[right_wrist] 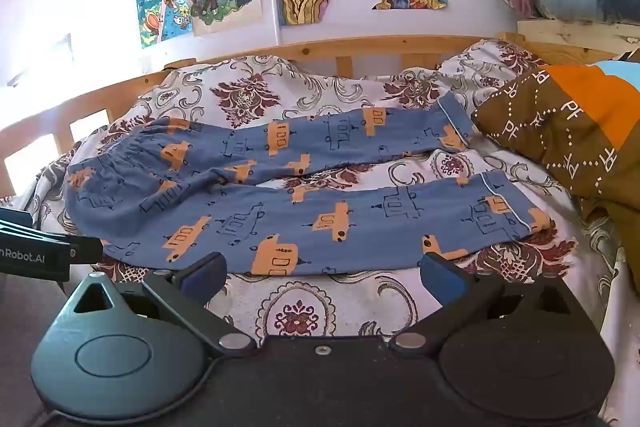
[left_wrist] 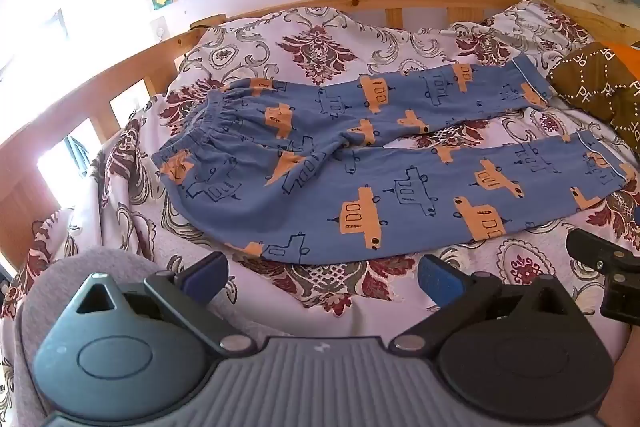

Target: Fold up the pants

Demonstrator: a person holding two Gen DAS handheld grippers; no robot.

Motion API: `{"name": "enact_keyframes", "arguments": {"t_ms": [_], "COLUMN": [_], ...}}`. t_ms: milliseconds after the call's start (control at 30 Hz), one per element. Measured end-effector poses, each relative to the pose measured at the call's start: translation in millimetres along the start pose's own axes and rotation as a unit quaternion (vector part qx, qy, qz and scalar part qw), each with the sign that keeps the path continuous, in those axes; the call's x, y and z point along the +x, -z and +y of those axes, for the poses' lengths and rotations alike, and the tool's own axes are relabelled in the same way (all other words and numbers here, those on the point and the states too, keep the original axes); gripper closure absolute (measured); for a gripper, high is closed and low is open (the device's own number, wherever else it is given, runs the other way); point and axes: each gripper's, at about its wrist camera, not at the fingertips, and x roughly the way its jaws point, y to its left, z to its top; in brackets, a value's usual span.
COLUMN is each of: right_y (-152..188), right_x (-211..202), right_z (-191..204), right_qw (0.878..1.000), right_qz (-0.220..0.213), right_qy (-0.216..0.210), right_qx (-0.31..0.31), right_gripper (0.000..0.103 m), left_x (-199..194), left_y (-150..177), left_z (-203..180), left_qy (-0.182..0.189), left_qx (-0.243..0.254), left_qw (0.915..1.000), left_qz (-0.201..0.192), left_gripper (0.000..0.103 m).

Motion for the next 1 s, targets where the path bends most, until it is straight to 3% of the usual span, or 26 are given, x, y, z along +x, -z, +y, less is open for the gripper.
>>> {"name": "enact_keyframes", "arguments": {"t_ms": [1000], "right_y": [1], "right_x": [1], "right_z": [0], "right_qw": [1.000], "right_qz": [0.004], "right_qy": [0.000], "right_qx": [0.001], "right_gripper": [0.000], "left_x": [-2], "left_y": [-1], "left_z": [-4], "left_qy": [-0.002], "left_qx": [0.004], "left_qw": [1.0000], "left_qz": [-0.003], "left_gripper": [0.000]}}
